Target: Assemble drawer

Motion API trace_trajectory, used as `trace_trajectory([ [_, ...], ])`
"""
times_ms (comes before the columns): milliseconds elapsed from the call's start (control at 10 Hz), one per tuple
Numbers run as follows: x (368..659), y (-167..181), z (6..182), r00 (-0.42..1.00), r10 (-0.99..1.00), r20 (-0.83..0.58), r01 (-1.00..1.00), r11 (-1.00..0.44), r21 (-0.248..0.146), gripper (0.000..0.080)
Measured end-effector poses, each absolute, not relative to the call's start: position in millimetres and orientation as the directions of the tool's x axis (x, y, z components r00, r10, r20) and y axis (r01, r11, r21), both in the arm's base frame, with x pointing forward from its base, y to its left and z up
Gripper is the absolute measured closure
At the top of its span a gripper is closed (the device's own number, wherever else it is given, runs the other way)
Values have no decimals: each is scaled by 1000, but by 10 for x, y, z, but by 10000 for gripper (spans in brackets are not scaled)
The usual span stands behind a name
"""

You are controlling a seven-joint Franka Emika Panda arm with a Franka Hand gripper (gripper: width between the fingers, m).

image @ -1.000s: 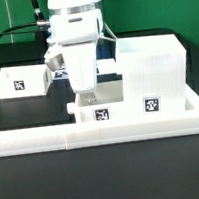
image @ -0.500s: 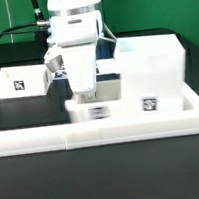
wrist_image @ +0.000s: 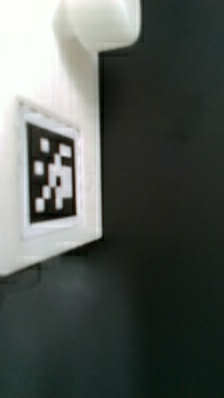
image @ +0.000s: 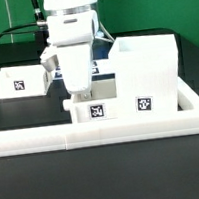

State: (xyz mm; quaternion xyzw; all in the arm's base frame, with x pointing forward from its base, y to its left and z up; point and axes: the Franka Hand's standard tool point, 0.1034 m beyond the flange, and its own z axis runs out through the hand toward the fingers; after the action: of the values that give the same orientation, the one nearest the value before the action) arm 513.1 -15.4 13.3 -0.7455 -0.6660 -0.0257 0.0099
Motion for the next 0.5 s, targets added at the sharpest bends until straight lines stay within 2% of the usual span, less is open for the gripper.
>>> trace_trajectory([
  [200,5177,-192,212,128,991,49,991,-130,36,758],
  [400,5185,-221,301,267,962,56,962,-270,53,758],
  [500,5166,-220,269,245,968,53,968,-248,48,758],
])
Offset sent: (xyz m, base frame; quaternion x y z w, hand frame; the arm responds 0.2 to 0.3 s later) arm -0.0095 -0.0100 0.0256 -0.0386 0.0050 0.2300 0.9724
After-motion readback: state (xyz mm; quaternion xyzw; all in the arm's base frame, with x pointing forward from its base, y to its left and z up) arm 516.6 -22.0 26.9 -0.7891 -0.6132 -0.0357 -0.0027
